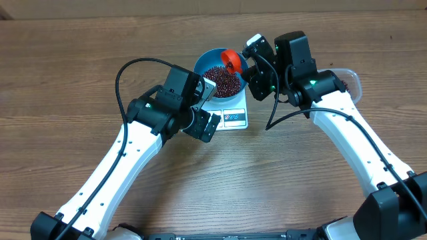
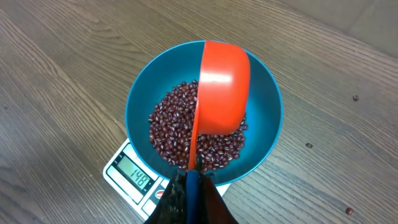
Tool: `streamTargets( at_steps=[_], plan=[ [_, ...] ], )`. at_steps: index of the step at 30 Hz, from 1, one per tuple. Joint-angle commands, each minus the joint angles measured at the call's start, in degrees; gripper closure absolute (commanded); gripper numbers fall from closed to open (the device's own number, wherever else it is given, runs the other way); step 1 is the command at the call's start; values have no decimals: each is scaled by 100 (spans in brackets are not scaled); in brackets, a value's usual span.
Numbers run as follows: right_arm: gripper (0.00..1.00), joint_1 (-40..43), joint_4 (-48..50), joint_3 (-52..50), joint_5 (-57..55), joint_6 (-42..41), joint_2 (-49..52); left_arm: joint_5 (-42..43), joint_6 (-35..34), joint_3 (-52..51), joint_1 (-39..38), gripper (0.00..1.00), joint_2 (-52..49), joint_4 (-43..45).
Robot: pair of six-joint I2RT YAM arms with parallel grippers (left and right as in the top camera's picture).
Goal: Scoop item into bowl and weigh 150g on scale
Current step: 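Hold the red cup over the bowl while the scale settles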
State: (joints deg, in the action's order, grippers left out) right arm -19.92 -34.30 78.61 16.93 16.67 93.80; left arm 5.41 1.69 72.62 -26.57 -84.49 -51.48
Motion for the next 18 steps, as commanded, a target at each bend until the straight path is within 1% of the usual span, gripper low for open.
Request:
streamTargets(
  at_steps=[1,18],
  plan=[
    [96,-26,35,151,-81,-57,-101,42,46,24,31,0,133,9],
    [96,-26,-81,151,-81,-57,-101,42,46,24,31,0,133,9]
  ],
)
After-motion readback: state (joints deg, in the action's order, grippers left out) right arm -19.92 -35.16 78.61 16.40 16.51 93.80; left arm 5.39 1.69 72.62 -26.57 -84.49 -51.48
